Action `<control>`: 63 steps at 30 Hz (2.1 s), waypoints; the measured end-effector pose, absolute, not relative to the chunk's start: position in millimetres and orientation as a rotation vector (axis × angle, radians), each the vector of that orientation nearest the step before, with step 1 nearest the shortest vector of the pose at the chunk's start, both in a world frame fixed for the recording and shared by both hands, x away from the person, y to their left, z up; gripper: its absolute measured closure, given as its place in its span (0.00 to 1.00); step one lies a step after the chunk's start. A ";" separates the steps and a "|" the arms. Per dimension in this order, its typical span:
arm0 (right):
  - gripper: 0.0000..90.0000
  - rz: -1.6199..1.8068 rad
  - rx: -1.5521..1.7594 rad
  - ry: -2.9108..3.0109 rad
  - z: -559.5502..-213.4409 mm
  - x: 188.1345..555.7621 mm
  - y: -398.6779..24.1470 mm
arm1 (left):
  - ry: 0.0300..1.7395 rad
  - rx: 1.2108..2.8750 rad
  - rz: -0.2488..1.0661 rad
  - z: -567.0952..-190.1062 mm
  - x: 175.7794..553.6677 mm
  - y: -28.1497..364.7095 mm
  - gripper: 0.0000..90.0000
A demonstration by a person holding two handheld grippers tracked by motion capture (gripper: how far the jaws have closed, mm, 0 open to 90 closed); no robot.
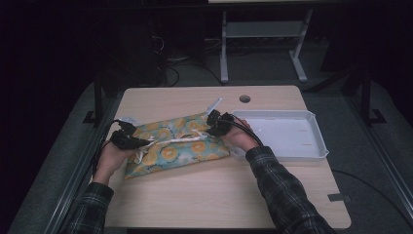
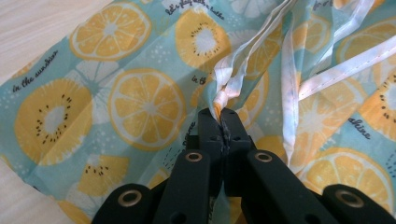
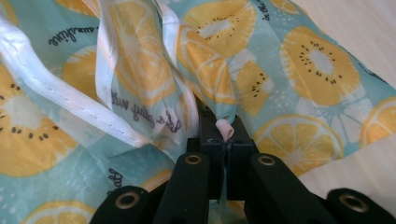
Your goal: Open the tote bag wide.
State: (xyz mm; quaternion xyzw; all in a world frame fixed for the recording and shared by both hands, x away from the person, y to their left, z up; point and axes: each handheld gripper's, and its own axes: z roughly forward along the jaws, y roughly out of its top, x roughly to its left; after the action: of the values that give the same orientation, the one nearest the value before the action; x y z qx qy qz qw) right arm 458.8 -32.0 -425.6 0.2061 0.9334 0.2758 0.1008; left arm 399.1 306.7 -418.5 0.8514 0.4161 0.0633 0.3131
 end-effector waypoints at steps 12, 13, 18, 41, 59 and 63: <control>0.98 0.825 0.519 2.787 -423.8 422.4 -45.0 | 1.024 2.238 0.083 -412.3 353.5 302.2 0.99; 0.98 0.823 0.504 2.793 -423.5 419.2 -46.5 | 1.017 2.236 0.075 -412.1 349.3 301.7 0.99; 0.98 0.820 0.461 2.818 -423.7 400.9 -52.5 | 0.976 2.260 0.054 -412.7 325.4 296.8 0.99; 0.98 0.894 0.534 2.714 -417.7 415.7 -54.8 | 1.061 2.085 0.151 -411.3 345.7 310.9 0.99; 0.91 0.731 0.548 2.790 -442.5 415.3 -41.3 | 1.087 2.298 0.140 -439.9 351.9 294.9 0.94; 0.81 0.771 0.562 2.771 -437.1 417.0 -46.5 | 1.076 2.257 0.159 -430.3 349.1 301.0 0.81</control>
State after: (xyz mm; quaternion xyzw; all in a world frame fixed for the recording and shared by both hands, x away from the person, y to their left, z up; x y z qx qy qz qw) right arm 417.0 -46.5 -437.1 0.1907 0.9403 0.2616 0.1054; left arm 349.1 301.0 -430.3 0.8555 0.4081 0.0604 0.3128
